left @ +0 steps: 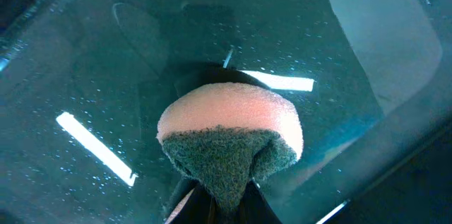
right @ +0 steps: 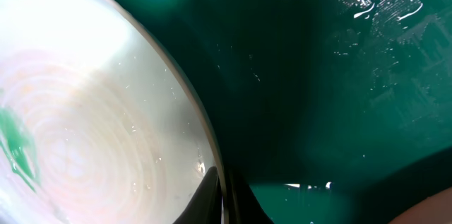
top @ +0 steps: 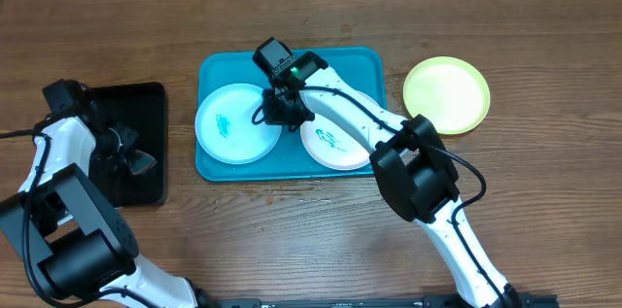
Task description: Clean dirty plates on tray and stack at the side
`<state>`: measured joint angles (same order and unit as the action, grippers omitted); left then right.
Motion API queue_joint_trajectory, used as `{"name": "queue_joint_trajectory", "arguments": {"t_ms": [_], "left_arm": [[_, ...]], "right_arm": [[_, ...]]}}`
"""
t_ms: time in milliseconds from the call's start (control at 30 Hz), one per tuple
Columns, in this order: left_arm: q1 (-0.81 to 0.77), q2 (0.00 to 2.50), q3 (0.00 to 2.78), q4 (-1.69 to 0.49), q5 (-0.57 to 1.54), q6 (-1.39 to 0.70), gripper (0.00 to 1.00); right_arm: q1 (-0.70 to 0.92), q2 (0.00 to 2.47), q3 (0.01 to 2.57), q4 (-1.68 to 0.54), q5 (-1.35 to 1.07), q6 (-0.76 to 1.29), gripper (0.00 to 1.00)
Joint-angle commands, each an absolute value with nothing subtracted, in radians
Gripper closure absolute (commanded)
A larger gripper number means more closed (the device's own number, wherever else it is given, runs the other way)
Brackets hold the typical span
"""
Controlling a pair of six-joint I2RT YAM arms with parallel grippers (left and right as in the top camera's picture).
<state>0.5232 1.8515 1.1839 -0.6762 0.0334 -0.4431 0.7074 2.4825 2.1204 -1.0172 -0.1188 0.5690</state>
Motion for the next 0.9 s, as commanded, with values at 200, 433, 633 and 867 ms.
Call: {"name": "queue_joint_trajectory", "arguments": {"t_ms": [200, 433, 633, 867], "left_arm": [[0.517, 1.864, 1.188, -0.674, -0.047, -0.449, 0.64], [0.517, 1.864, 1.187, -0.702, -0.043, -0.450, 0.58], [0.516, 1.874, 1.173, -0.706, 0.001, -0.450, 0.74], [0.517, 1.885, 1.173, -0.708, 0.001, -0.450, 0.84]], "right_arm": [[0.707, 2.514, 2.095, -1.043, -0.042, 0.572, 0.96], [0.707, 2.514, 2.095, -1.041, -0.041, 0.572, 0.96], [0.707, 2.514, 2.095, -1.034, -0.041, 0.572, 0.96], [0.707, 2.514, 2.095, -1.034, -0.041, 0.572, 0.96]]}}
